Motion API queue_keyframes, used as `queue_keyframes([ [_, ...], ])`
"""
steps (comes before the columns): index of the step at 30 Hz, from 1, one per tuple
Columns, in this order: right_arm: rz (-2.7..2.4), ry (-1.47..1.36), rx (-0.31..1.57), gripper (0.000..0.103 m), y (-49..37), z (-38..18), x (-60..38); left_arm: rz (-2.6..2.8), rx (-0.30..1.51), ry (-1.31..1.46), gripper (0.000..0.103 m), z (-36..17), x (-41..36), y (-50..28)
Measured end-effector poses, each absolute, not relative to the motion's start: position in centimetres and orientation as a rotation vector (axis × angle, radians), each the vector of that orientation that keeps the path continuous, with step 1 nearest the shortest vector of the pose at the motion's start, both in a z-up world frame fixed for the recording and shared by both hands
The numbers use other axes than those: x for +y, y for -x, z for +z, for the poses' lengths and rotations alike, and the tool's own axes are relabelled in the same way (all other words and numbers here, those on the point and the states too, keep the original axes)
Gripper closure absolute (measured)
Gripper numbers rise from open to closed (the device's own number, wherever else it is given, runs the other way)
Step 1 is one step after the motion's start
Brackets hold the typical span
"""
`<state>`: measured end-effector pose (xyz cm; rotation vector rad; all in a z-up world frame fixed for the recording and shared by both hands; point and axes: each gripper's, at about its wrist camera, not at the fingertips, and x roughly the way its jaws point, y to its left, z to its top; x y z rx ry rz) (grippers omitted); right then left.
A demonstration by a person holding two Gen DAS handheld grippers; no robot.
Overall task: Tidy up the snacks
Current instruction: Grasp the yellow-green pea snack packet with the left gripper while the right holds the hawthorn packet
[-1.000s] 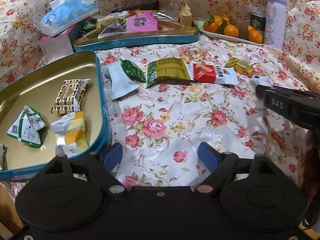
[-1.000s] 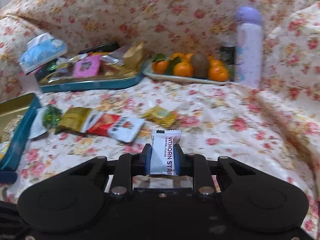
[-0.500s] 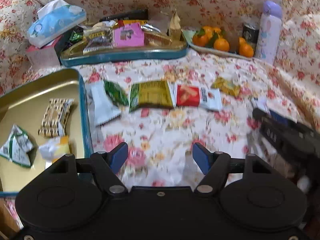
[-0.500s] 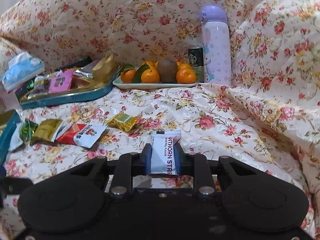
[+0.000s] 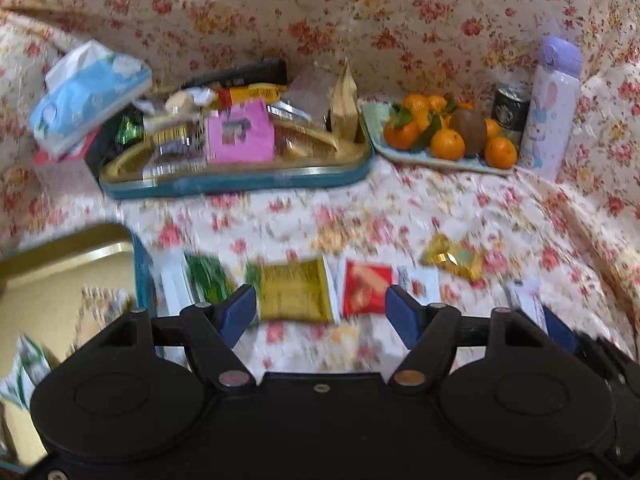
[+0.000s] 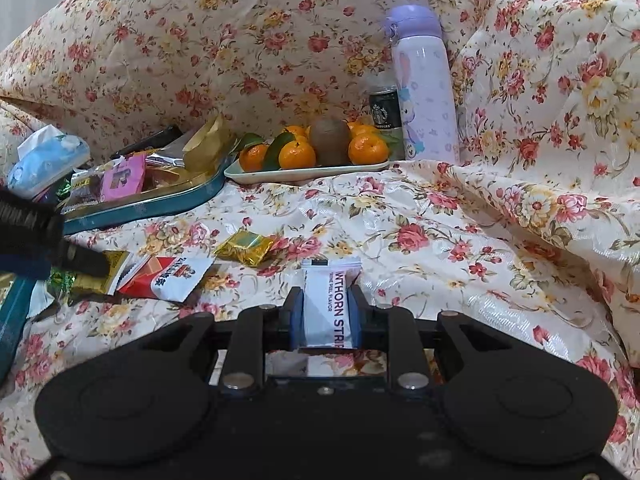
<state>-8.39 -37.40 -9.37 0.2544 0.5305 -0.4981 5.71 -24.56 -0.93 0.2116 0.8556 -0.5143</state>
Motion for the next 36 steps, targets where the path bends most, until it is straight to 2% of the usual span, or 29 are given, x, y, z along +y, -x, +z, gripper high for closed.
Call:
queue_keyframes([
  [7, -0.493, -0.262, 0.528, 0.078, 8.5, -9.4, -37.6, -0.480, 0.832, -0.250, 0.031, -0.2, -25.1, -10.6],
  [12, -0.492, -0.263, 0.528, 0.078, 8.5, -9.4, -37.6, -0.373, 0.848, -0.316, 0.036, -0.7, -25.4, -13.2],
  [18, -0.489, -0.268, 0.527, 0.078, 8.5, -9.4, -37.6, -0.387, 0.892, -0.446, 0.036, -2.5, -25.0, -12.0],
  [30, -0.488, -0.270, 0.526, 0.078, 8.5, -9.4, -37.6, -0.553, 0.952, -0.449, 0.036, -2.9, -23.3, -6.5],
  [36, -0.485, -0.274, 0.525, 0.078, 8.5, -9.4, -37.6, -0.504, 0.949, -0.483, 0.037, -4.0, -23.7, -7.2],
])
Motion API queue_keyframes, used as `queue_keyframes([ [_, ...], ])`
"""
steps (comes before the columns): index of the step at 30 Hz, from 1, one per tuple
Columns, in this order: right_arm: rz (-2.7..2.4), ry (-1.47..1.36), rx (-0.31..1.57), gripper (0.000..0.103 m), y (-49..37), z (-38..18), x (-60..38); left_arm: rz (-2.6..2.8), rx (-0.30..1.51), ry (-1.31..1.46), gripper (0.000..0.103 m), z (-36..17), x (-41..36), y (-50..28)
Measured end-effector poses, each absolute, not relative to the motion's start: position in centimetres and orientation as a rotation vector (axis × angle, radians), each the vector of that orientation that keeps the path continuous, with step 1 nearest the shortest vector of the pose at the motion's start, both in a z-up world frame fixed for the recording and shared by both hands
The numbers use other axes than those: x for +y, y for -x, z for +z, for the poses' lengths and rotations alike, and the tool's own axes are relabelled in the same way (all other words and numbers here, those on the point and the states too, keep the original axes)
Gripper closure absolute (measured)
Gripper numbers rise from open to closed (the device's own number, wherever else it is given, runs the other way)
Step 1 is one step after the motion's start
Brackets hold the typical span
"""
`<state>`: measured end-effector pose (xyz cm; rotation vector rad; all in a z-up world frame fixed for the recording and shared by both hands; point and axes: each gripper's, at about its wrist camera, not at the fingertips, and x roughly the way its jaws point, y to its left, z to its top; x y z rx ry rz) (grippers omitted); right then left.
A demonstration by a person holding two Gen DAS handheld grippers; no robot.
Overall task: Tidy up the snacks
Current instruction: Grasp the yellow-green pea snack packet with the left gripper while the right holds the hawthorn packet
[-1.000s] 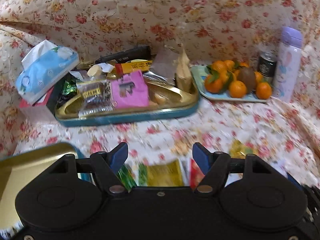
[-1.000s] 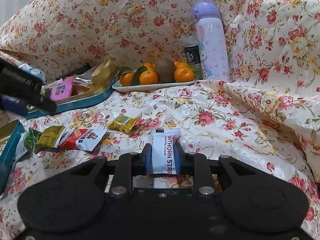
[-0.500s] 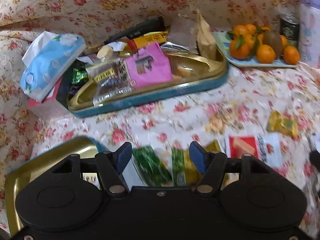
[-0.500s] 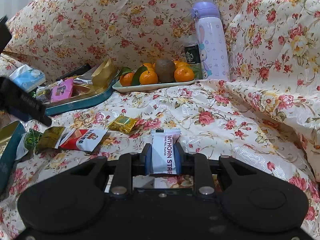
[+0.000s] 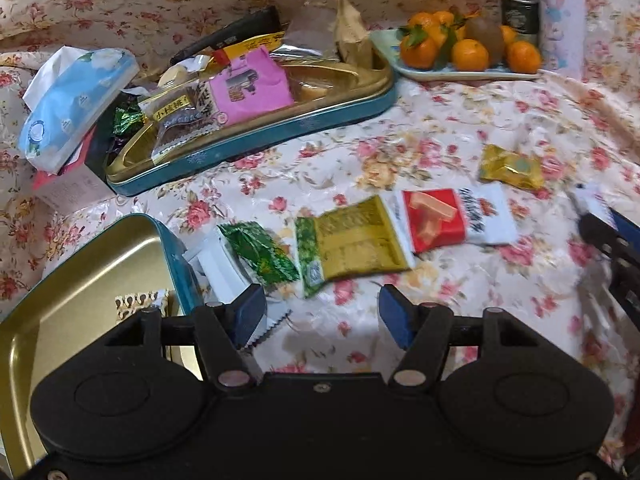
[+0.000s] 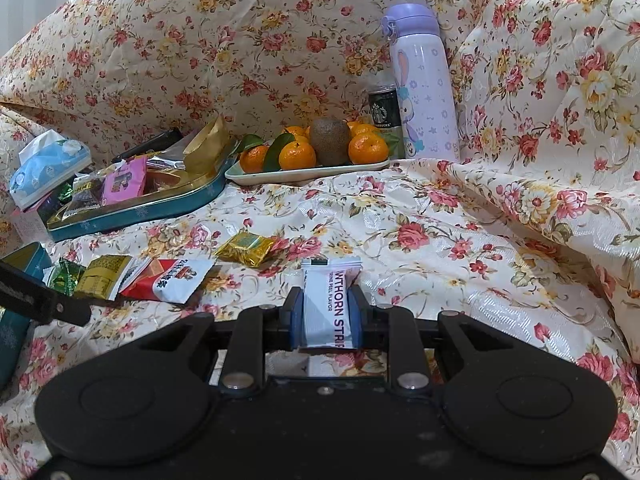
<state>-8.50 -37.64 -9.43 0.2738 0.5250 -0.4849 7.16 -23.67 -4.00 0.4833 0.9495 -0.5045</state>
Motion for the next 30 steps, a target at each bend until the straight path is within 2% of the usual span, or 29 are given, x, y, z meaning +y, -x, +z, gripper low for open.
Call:
queue_keyframes([
  [11, -0.484, -0.279, 0.524, 0.078, 8.5, -9.4, -37.6, -0.540, 0.879, -0.476, 0.037, -3.1, -26.8, -9.9],
  [30, -0.483, -0.282, 0.522, 0.078, 8.6, -9.4, -37.7, -0.542, 0.946, -0.432, 0.037, -4.9, -26.5, -10.6],
])
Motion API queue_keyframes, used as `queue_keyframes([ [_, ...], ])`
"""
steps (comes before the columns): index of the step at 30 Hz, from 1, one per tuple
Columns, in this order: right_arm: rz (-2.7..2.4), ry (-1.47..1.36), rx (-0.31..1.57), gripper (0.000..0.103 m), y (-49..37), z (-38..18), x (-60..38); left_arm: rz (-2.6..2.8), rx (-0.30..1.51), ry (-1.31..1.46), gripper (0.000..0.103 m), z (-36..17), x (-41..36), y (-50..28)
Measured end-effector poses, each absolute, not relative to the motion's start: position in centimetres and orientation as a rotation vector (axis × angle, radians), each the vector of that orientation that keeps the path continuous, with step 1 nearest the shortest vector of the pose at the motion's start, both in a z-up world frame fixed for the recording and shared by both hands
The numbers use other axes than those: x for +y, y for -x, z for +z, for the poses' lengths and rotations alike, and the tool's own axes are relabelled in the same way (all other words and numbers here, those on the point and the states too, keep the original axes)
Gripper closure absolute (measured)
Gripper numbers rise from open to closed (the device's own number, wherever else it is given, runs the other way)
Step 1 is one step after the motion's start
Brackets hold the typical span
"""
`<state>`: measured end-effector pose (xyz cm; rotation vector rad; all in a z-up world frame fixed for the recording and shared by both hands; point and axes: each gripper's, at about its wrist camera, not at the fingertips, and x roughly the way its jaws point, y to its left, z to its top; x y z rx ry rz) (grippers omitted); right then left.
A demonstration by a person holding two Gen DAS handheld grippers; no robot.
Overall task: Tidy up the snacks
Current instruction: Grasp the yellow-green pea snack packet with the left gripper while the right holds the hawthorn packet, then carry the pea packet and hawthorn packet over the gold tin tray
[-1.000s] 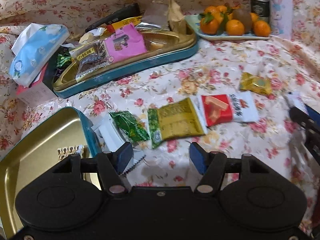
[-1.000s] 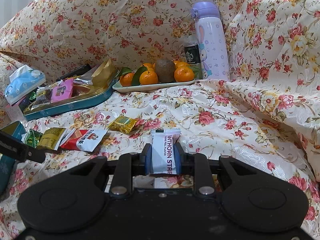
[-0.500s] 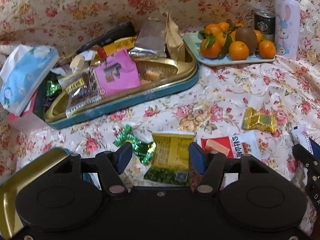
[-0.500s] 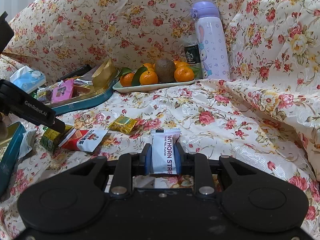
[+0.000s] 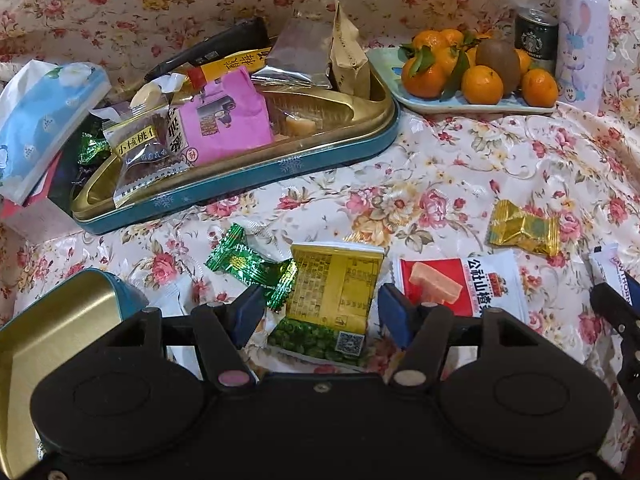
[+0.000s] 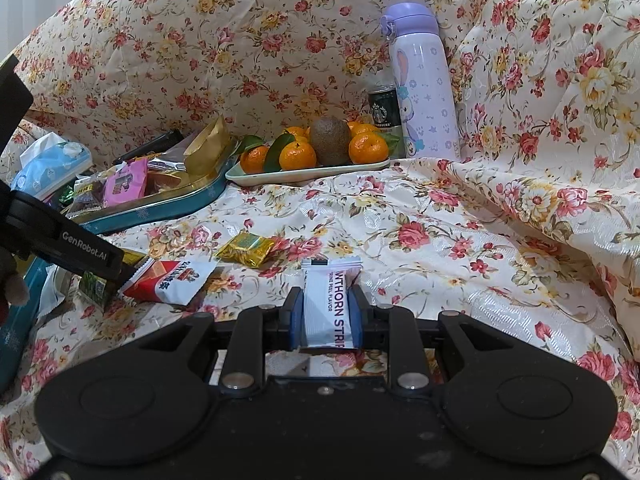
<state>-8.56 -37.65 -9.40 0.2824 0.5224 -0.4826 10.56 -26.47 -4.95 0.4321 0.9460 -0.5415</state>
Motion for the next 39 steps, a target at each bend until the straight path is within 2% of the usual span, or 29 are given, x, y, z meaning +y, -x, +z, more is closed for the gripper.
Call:
queue_keyframes([
  [7, -0.481, -0.283, 0.522, 0.078, 8.6, -9.4, -37.7, -0.540, 0.966, -0.382, 0.036, -5.1, -26.1, -11.1],
  [8, -0.481, -0.283, 0.523, 0.078, 8.6, -9.4, -37.7, -0.543, 0.978, -0.363, 0.039, -5.1, -26.0, -11.3],
  [9, -0.481, -0.283, 0.522, 0.078, 8.6, -9.4, -37.7, -0.564, 0.992, -0.333, 0.048, -5.0, -25.7, -11.5],
  [10, -0.480, -0.284, 0.522, 0.078, 8.6, -9.4, -37.7, -0.580, 0.999, -0.311, 0.052, -4.8, -25.5, -11.6],
  [12, -0.480, -0.283, 0.522, 0.078, 8.6, -9.4, -37.7, -0.568, 0.991, -0.289, 0.055, -4.4, -25.2, -11.5],
  [26, -0.477, -0.298, 0.518, 0.078, 8.7, -9.4, -37.7, -0.603, 0.943, -0.210, 0.056, -1.2, -21.4, -5.9],
  [39, -0.484, -0.297, 0.520, 0.078, 8.6, -9.4, -37.5, -0.560, 0.993, -0.185, 0.056, -1.3, -16.5, 0.1],
])
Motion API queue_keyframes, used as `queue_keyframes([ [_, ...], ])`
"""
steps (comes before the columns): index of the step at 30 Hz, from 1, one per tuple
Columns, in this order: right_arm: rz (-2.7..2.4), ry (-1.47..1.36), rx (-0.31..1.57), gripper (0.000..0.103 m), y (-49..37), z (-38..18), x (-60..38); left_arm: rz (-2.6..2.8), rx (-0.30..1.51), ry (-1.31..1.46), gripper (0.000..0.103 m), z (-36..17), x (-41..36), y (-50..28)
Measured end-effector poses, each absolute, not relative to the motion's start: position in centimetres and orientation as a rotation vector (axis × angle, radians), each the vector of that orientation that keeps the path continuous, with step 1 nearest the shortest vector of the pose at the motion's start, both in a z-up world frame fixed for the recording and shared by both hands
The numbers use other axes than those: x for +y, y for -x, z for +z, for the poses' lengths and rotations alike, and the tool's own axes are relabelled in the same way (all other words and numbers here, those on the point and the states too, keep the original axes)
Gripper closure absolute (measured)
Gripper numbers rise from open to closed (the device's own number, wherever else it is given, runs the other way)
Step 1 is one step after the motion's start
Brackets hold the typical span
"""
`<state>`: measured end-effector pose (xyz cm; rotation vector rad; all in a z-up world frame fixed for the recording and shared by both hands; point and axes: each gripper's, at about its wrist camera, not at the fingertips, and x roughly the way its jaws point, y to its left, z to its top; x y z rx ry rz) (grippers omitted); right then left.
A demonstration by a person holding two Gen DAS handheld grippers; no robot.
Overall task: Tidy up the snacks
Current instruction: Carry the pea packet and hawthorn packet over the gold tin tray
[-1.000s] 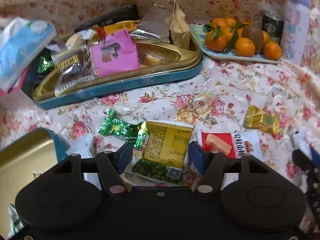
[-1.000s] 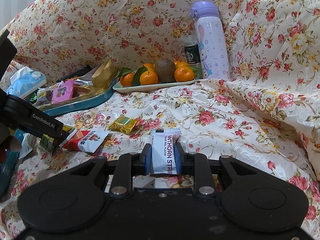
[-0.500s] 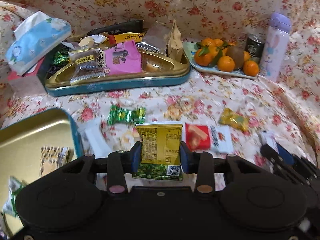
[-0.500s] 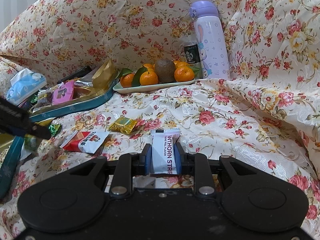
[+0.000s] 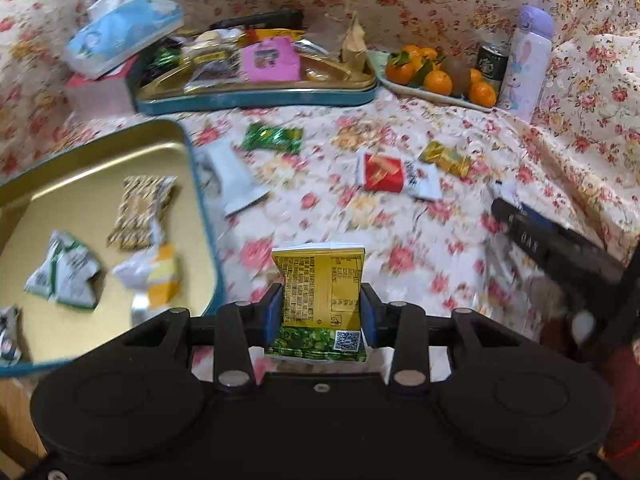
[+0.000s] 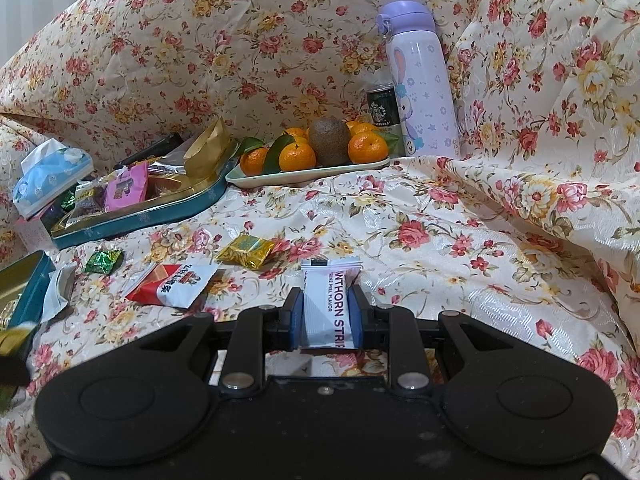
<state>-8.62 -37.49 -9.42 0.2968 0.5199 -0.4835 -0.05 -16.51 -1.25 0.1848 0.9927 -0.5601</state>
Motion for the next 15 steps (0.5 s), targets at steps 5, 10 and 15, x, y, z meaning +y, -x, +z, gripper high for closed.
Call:
queue_keyframes([
  [5, -0.492, -0.268, 0.531, 0.078, 8.3, -9.4, -37.2, -0.531, 1.005, -0.157, 0.056, -1.4, -13.9, 1.4],
  [10, -0.506, -0.232, 0.547, 0.078, 8.0, -9.2, -36.8, -0.496, 1.035, -0.102, 0.056, -1.7, -10.9, 2.3],
  [15, -0.537, -0.177, 0.578, 0.079, 7.8, -8.9, -35.6, -0.452, 1.024, -0.081, 0.056, -1.7, -8.1, 2.8],
])
